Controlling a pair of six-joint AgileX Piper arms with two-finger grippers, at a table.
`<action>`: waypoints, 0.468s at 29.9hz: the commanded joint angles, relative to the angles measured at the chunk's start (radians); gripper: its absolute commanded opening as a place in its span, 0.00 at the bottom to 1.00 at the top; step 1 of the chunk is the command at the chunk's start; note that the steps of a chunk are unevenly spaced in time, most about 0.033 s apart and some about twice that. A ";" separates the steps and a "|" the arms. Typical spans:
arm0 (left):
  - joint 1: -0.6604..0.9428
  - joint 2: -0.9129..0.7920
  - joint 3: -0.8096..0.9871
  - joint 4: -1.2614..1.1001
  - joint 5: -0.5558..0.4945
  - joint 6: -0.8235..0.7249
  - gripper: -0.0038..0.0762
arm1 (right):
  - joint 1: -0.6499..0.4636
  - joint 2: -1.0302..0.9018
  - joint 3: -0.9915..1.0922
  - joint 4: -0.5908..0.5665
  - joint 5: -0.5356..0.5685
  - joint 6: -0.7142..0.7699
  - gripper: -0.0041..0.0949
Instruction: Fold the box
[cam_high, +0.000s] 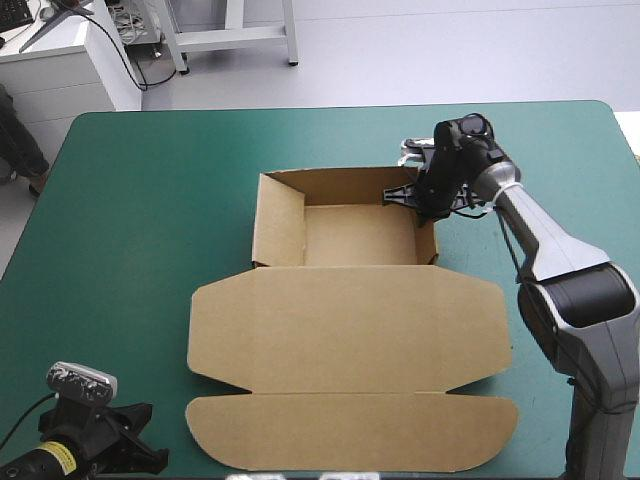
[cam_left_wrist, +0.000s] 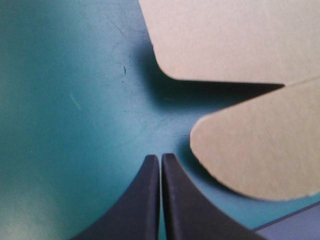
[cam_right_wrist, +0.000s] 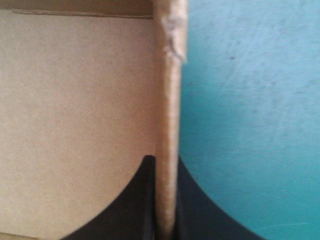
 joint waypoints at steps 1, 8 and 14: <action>-0.003 -0.032 -0.021 -0.012 -0.048 -0.009 0.04 | -0.124 -0.118 -0.024 -0.041 0.019 -0.032 0.02; -0.003 -0.048 -0.021 -0.011 -0.048 -0.009 0.04 | -0.467 -0.195 -0.024 -0.030 0.019 -0.108 0.02; -0.003 -0.048 -0.021 -0.011 -0.048 -0.009 0.04 | -0.659 -0.195 -0.024 -0.030 0.019 -0.122 0.02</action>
